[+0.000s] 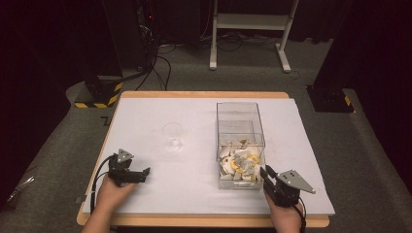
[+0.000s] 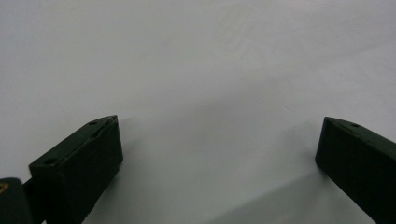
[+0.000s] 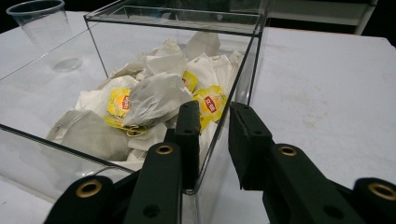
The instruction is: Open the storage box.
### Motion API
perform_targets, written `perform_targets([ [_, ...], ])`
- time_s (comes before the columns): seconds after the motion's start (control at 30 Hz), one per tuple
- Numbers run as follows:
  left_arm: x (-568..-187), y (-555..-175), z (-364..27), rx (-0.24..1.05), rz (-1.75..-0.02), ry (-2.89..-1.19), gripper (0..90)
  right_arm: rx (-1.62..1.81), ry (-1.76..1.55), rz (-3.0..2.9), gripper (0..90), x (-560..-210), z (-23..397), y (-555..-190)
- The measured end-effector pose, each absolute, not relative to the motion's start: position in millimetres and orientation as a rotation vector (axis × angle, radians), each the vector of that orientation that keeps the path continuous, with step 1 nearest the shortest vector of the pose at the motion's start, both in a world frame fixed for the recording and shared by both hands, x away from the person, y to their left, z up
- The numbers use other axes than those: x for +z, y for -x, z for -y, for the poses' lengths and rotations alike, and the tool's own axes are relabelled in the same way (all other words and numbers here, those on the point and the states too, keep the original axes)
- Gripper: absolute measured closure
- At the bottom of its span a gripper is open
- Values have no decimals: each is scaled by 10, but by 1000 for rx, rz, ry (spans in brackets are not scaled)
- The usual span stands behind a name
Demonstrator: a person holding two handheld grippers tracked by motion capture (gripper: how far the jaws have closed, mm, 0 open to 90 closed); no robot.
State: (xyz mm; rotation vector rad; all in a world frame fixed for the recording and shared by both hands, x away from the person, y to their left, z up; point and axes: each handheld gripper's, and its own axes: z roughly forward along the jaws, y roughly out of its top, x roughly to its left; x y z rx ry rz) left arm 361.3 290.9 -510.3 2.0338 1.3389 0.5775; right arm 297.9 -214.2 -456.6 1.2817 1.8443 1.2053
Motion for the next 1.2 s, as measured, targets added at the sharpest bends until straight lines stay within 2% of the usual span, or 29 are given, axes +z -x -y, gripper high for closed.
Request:
perform_targets([
  [0.3, -5104, -3609, -2904, 579, -1341, -2028, 11, 1212, -1283, -1844, 735, -4567, 2152, -2946],
  [0.53, -5103, -3608, -2904, 579, -1339, -2029, 13, 1242, -1290, -1845, 611, -4521, 2153, -2982],
  [0.87, -5105, -3605, -2901, 583, -1342, -2025, 13, 1249, -1252, -1778, 590, -4310, 2298, -3079],
  [1.2, -5095, -3591, -2898, 583, -1324, -2032, 47, 1192, -1302, -1739, 568, -4440, 2544, -3237],
])
